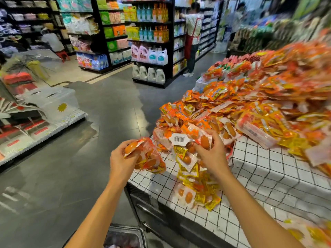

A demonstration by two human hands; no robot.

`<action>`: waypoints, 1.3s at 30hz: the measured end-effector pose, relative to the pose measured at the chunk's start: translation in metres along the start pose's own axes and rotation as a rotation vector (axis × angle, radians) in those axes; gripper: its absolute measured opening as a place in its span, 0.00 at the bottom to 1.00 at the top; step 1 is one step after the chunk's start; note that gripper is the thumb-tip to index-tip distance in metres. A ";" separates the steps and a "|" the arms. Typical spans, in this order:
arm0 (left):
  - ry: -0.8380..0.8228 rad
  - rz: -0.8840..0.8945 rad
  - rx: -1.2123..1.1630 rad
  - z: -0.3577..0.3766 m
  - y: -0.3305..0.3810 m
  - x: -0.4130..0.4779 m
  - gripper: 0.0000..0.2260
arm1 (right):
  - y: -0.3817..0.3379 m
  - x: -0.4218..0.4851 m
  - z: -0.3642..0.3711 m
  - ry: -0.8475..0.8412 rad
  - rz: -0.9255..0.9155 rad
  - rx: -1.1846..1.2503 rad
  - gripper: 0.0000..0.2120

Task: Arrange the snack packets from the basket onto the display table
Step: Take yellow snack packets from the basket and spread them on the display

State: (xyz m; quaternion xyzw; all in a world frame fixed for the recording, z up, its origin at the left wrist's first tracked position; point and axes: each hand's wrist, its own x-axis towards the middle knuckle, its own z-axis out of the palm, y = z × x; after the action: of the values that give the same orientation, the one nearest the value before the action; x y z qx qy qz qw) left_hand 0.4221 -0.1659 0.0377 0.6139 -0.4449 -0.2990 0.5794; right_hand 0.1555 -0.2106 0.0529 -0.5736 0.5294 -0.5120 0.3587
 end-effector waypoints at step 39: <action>-1.339 0.236 -0.110 0.321 0.094 -0.512 0.11 | 0.025 -0.580 -0.444 1.306 0.464 -0.266 0.20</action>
State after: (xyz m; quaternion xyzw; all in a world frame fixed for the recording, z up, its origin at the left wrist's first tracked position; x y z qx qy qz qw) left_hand -0.0979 0.1550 0.0050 0.2133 -0.7557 -0.5715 0.2383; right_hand -0.2304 0.4078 0.0059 -0.0601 0.8031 -0.5928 -0.0055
